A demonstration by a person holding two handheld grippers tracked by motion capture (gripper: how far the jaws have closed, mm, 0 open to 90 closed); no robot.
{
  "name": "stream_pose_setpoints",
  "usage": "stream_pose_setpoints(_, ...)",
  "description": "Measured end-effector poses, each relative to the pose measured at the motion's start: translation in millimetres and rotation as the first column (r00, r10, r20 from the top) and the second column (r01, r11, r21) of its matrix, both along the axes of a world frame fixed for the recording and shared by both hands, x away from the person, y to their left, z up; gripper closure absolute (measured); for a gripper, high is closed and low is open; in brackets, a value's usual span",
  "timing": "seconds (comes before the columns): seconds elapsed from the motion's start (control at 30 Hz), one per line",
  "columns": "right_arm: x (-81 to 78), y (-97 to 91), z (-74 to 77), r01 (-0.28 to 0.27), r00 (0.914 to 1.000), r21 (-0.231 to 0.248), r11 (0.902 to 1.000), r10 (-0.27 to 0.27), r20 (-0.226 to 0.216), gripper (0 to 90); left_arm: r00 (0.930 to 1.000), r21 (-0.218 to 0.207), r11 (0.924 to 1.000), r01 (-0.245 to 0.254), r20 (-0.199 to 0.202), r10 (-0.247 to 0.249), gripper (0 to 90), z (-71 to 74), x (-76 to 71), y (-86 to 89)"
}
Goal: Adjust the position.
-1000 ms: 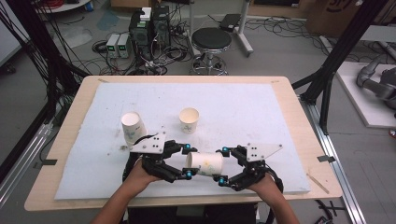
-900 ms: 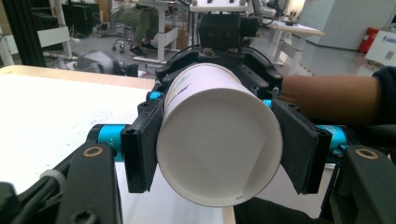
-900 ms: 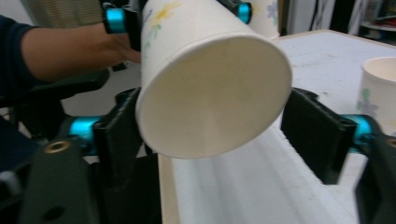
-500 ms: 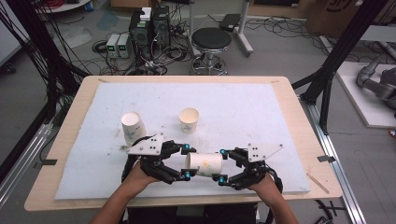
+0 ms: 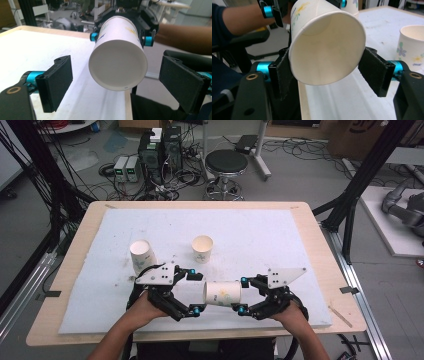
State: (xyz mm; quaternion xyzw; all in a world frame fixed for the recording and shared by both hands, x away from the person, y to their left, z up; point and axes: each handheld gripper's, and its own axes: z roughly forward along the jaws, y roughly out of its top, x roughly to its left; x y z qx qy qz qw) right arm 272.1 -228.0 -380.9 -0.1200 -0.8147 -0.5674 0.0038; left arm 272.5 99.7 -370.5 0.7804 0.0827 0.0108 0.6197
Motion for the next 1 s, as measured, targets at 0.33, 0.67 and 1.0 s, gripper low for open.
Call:
stream_pose_setpoints(0.33, 4.2, 11.7, 17.5, 0.031, 0.9992, -0.206, 0.978, -0.025, 0.03, 30.5, 0.9996, 0.143, 0.9894, -0.022, 0.02, 0.02, 12.3, 8.2, 4.1, -0.7)
stream_pose_setpoints(0.67, 10.1, 28.2, 30.6, 0.013, 0.9979, -0.349, 0.9369, 0.011, 0.064, 30.5, 0.9987, 0.254, 0.967, -0.024, 0.049, 0.012, 12.8, 8.5, 7.0, -7.3)
stream_pose_setpoints(1.0, 12.9, 51.7, 44.2, 0.005, 0.9937, -0.507, 0.8617, 0.052, 0.099, 30.5, 0.9981, 0.343, 0.939, -0.029, 0.06, 0.009, 14.1, 7.5, 10.3, -17.1)
